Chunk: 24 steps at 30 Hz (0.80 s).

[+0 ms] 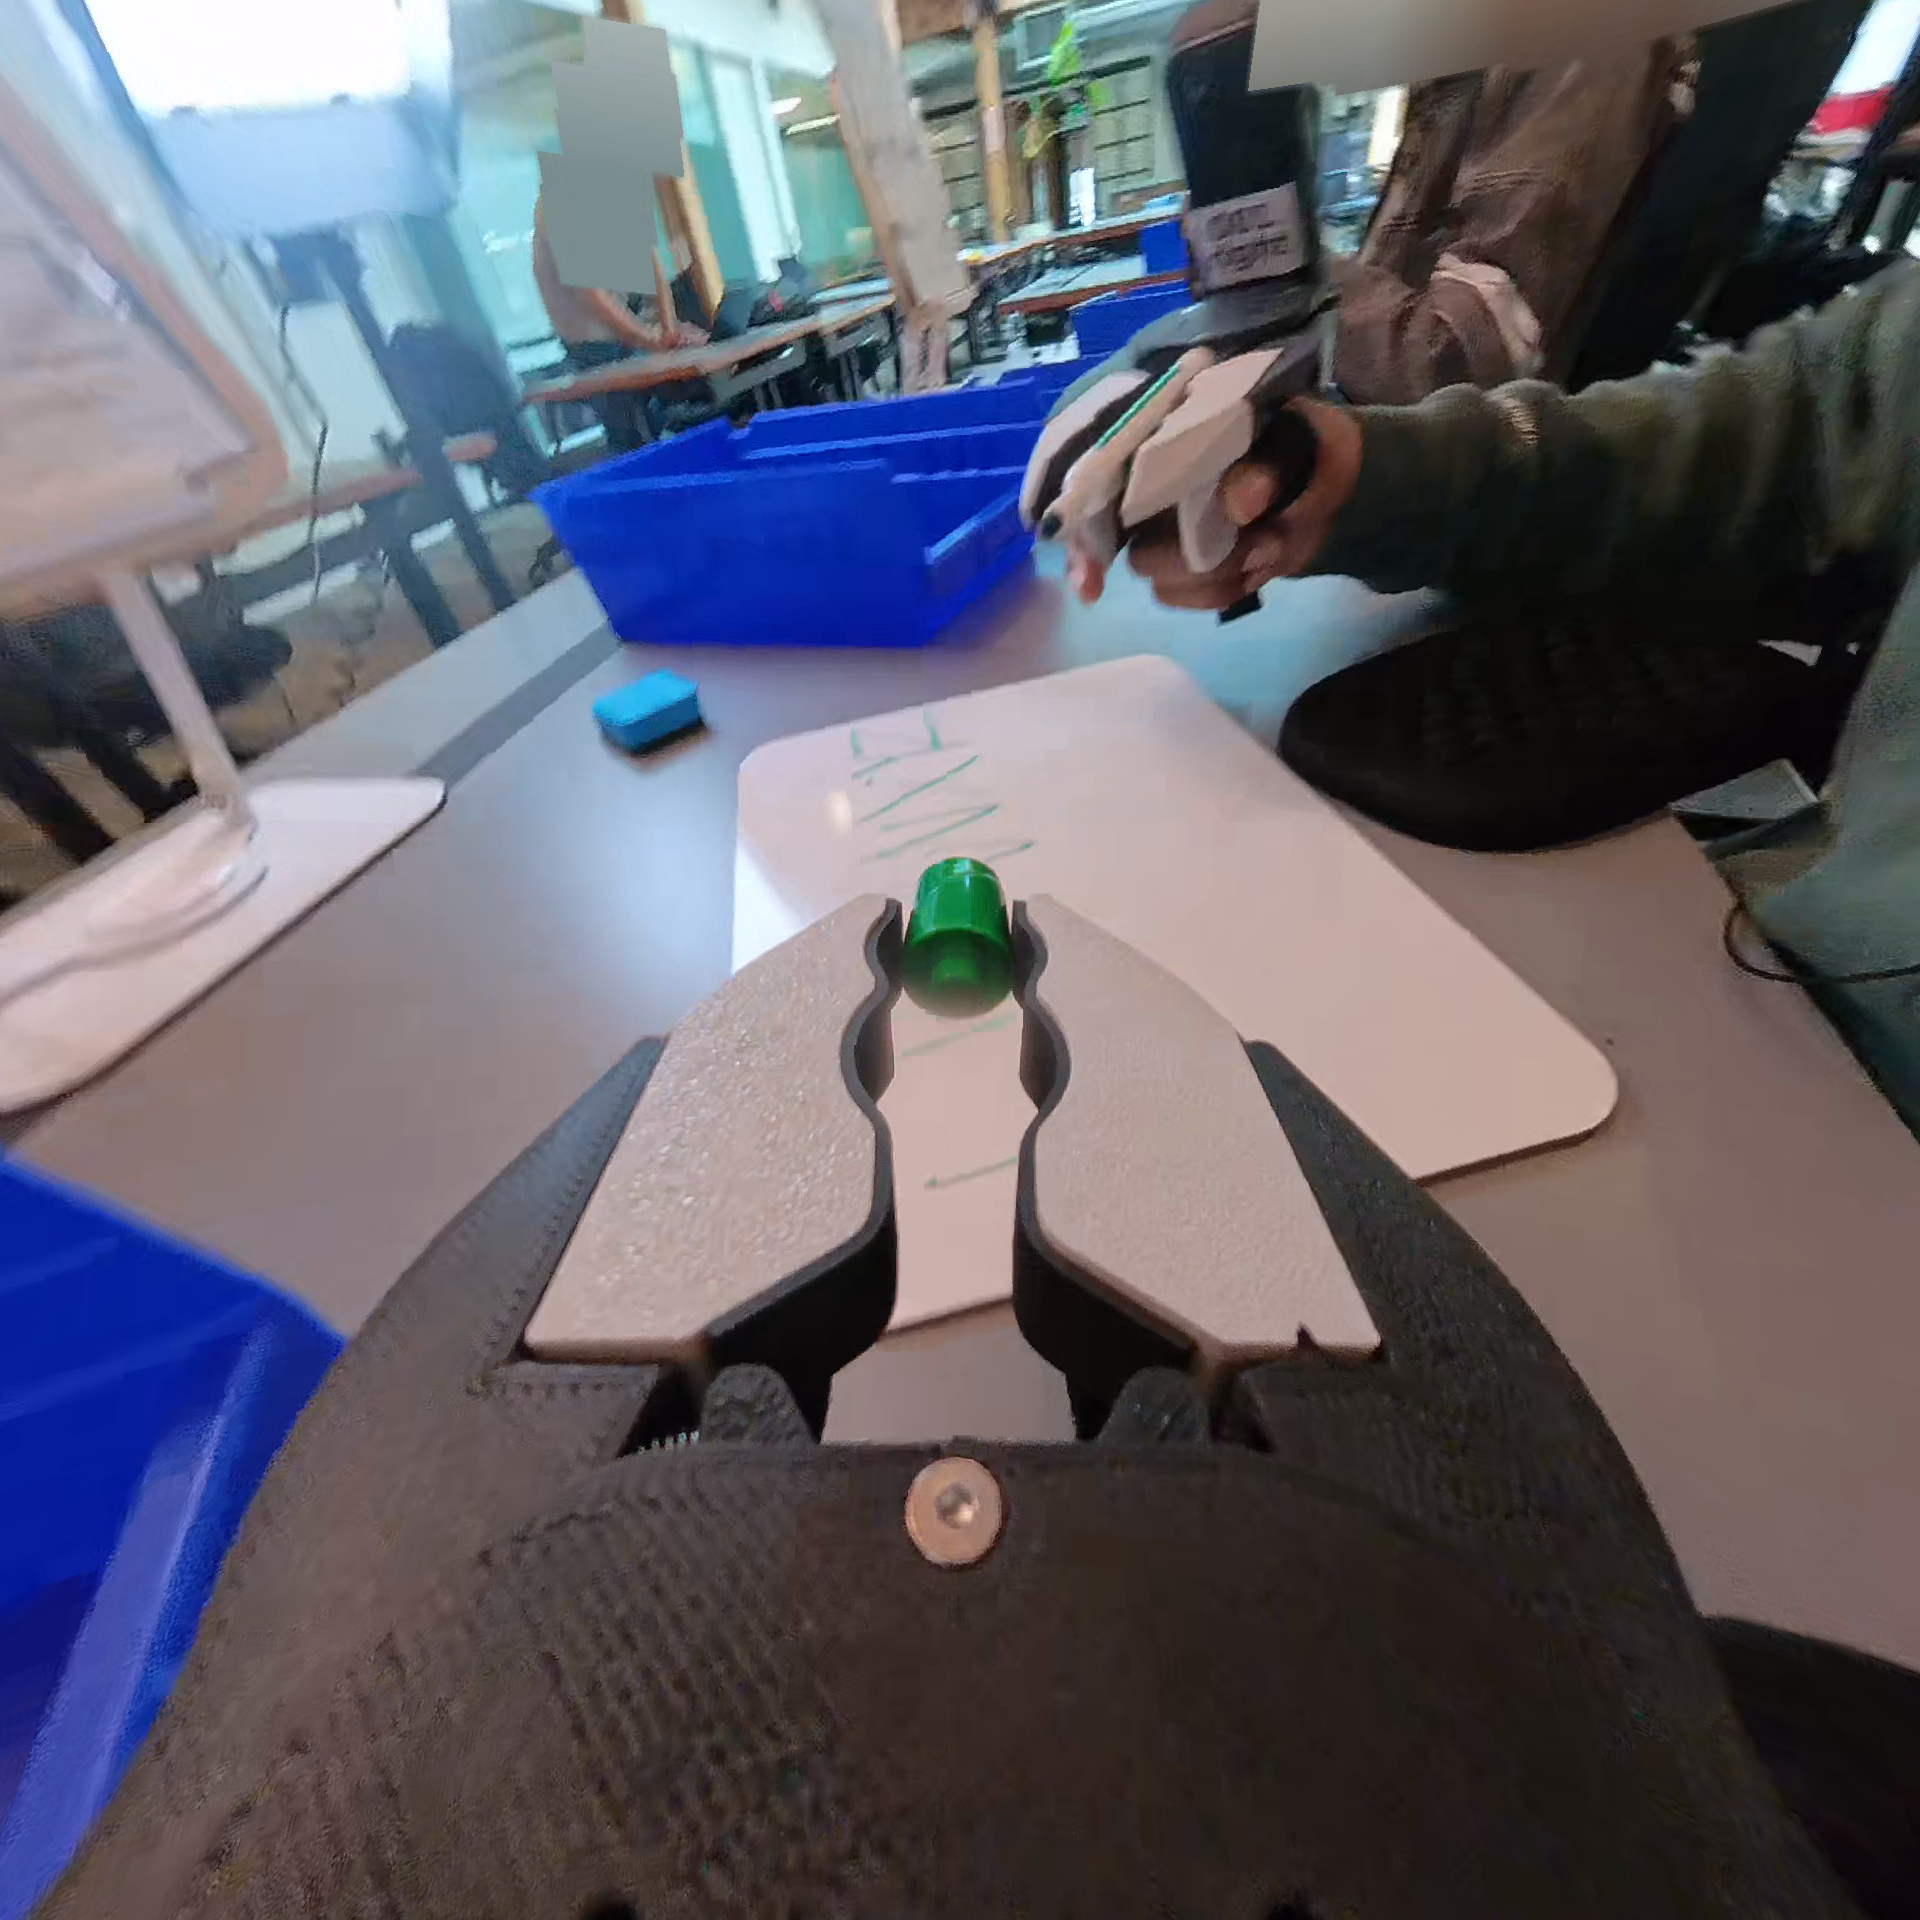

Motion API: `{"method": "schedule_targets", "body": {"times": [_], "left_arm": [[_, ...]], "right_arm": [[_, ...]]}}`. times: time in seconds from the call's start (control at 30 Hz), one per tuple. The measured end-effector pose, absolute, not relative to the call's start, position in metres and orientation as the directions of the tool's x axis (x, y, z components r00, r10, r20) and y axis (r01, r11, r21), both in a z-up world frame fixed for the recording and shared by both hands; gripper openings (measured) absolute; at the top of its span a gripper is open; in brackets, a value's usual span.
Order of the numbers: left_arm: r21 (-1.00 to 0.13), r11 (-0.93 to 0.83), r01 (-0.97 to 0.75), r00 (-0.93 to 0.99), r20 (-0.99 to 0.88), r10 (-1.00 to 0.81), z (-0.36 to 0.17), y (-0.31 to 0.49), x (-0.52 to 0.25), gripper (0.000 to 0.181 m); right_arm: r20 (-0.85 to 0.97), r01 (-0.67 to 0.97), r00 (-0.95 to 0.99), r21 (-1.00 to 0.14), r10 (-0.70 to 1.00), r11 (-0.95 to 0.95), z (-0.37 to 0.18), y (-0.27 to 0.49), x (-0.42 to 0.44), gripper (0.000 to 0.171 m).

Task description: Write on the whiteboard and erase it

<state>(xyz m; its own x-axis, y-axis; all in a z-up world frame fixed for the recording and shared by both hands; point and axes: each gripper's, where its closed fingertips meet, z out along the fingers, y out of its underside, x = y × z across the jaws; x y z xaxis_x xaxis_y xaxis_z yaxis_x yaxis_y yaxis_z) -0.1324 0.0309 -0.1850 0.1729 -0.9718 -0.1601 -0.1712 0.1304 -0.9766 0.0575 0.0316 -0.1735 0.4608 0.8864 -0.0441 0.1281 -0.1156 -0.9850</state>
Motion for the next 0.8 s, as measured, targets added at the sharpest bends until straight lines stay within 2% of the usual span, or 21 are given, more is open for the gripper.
{"method": "schedule_targets", "body": {"times": [0.17,0.3,0.47,0.7,0.8], "left_arm": [[-0.928,0.332,-0.169,0.093,-0.350,-0.932,-0.158,-0.002,-0.091,0.020],[-0.905,0.397,-0.152,0.086,-0.412,-0.907,-0.144,-0.009,-0.073,0.020],[-0.907,0.403,-0.119,0.094,-0.415,-0.905,-0.134,-0.008,-0.071,0.020],[-0.913,0.398,-0.083,0.013,-0.401,-0.916,-0.137,-0.022,-0.058,0.020],[-0.896,0.424,-0.128,-0.002,-0.428,-0.904,-0.143,-0.021,-0.058,0.020]], "right_arm": [[-0.157,0.078,0.198,-0.982,0.968,-0.175,-0.157,-0.002,-0.021,0.033],[-0.254,-0.001,0.075,-0.967,0.964,-0.255,-0.136,-0.011,-0.053,0.033],[-0.309,-0.030,0.011,-0.951,0.951,-0.309,-0.133,-0.015,-0.059,0.033],[-0.388,-0.049,-0.052,-0.919,0.920,-0.390,-0.139,-0.024,-0.068,0.033],[-0.445,-0.060,-0.070,-0.891,0.893,-0.449,-0.144,-0.024,-0.068,0.032]]}}
